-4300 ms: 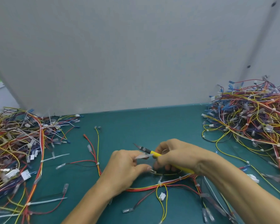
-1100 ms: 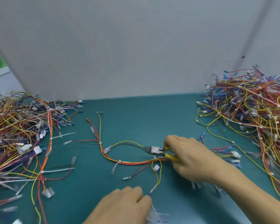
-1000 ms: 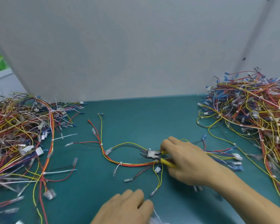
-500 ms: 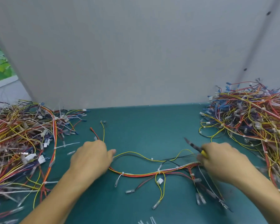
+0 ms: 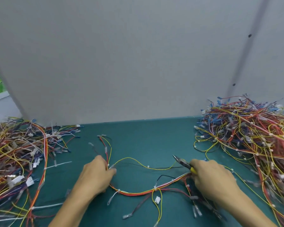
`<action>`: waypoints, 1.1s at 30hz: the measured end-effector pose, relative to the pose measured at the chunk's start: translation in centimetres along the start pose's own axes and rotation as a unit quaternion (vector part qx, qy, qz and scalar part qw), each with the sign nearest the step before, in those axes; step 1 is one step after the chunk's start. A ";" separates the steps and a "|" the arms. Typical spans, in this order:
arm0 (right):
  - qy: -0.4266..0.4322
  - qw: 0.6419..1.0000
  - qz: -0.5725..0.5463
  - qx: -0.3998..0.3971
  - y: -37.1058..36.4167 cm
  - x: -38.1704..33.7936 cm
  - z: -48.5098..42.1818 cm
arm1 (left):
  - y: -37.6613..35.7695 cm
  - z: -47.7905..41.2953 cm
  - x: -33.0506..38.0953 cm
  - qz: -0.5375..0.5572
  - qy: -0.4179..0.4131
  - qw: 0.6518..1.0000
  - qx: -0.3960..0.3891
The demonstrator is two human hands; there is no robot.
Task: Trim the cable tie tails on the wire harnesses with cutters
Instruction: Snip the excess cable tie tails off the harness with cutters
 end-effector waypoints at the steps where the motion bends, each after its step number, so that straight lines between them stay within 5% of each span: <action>1: -0.008 1.000 -0.020 0.022 0.5 0.1 -0.2 | -0.2 0.1 0.1 -0.028 0.004 1.000 -0.008; 4: -0.021 0.991 -0.089 0.099 2.5 -0.4 -0.8 | -0.4 0.0 0.5 -0.046 -0.001 0.999 0.015; 7: -0.024 0.969 -0.158 0.187 4.5 -1.7 -1.2 | -0.4 -0.4 0.7 0.150 0.012 0.988 0.019; 11: 0.026 0.904 -0.320 0.282 6.6 -2.9 -2.1 | 0.3 -0.9 2.1 0.504 0.013 0.863 -0.011; 15: 0.020 0.816 -0.525 0.241 7.2 -3.0 -3.0 | 2.1 -1.4 3.4 0.624 -0.056 0.780 -0.011; 27: -0.098 0.568 -0.817 -0.008 3.8 -4.9 -5.3 | 2.7 -2.1 5.1 0.605 -0.125 0.786 -0.009; 33: -0.165 0.505 -0.847 0.033 2.9 -4.3 -5.6 | 2.5 -2.5 4.3 0.606 -0.095 0.790 -0.001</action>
Point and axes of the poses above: each hand's wrist, its own z-axis away from the middle knuckle, its own y-axis out of the back of the hand, x = y × z, the point moved 5 cm from there along -z, towards the middle knuckle, and after that the axes turned 1 degree about -z, right-handed, at the moved point
